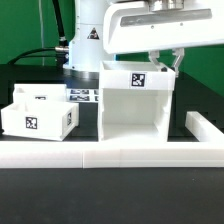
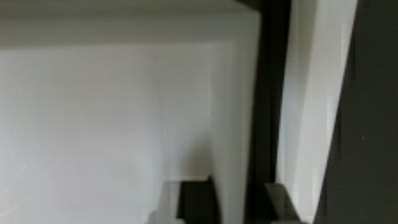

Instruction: Assemble drawer

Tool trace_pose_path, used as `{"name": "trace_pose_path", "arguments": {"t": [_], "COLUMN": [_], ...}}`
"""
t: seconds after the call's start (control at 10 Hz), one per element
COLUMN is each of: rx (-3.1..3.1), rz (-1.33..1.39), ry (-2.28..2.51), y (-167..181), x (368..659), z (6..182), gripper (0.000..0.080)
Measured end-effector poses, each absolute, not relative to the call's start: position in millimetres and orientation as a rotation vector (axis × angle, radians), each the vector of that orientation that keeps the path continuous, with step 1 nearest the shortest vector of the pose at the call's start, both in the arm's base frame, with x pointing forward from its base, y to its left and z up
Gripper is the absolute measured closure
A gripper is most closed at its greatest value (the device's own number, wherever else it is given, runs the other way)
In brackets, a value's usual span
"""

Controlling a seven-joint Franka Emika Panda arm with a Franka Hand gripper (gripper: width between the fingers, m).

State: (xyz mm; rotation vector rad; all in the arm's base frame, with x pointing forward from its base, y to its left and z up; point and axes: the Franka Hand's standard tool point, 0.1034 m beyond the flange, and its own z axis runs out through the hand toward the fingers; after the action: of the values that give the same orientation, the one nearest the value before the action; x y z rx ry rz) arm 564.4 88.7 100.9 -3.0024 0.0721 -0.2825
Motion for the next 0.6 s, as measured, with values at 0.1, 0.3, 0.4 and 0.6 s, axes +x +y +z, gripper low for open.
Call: {"name": "trace_pose_path", "arguments": {"t": [0.1, 0.3, 0.4, 0.6], "rx": [-3.002, -3.002, -2.996, -2.977], "rz": [-0.285, -0.288, -0.285, -0.291], "ry": [0.074, 0.072, 0.116, 0.237], "y": [88.2, 88.3, 88.4, 89.6], "x": [564.3, 564.8, 565.0, 567.1], "z": [101.9, 102.9, 103.1, 105.1], "gripper": [0.0757, 0.0757, 0.0757, 0.0757]}}
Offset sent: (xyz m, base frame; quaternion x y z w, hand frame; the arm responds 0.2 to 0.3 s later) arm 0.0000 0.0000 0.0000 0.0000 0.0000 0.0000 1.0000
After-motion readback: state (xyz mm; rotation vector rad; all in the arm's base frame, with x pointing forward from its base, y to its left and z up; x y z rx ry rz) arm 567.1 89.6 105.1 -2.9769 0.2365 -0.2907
